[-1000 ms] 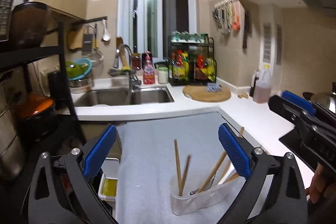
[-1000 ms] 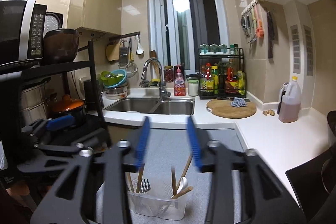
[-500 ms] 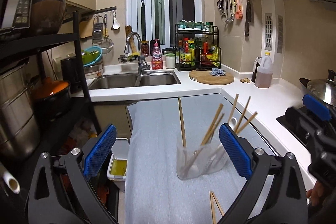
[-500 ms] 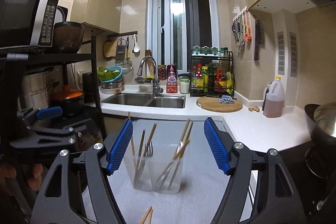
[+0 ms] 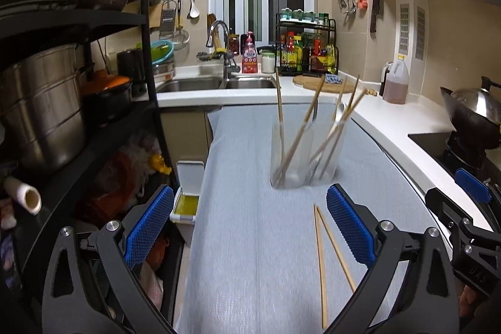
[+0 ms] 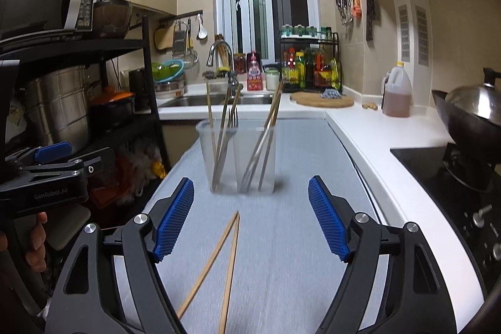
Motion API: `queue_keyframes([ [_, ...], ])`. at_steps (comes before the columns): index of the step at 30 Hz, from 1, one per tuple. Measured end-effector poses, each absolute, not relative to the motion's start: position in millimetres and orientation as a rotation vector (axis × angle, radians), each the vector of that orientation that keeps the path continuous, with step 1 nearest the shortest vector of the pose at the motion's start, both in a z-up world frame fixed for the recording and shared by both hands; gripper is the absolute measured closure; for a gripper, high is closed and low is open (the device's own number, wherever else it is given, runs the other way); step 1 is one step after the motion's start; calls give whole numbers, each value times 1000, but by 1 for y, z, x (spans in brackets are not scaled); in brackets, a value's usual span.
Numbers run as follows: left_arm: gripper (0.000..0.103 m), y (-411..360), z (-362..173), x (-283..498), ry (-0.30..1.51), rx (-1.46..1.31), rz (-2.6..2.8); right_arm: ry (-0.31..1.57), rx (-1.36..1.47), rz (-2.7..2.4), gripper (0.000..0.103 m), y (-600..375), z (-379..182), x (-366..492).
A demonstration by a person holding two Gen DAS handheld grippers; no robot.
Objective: Organize utensils
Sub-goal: 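Withdraw both grippers and move back over the last two chopsticks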
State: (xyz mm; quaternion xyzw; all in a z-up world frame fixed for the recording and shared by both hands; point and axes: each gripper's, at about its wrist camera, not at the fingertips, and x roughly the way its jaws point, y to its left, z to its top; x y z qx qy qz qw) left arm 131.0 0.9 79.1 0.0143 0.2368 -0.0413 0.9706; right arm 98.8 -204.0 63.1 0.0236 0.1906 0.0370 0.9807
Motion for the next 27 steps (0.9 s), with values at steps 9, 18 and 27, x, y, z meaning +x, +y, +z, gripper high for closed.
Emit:
queue_keyframes([
  [9,8,3,46,89,509,11,-82,450,14,67,24,-197,29,60],
  [18,8,4,22,80,539,-16,-78,496,2,66,17,-196,1,45],
  [27,8,-7,-13,82,580,-5,-108,547,-4,60,10,-198,-31,48],
])
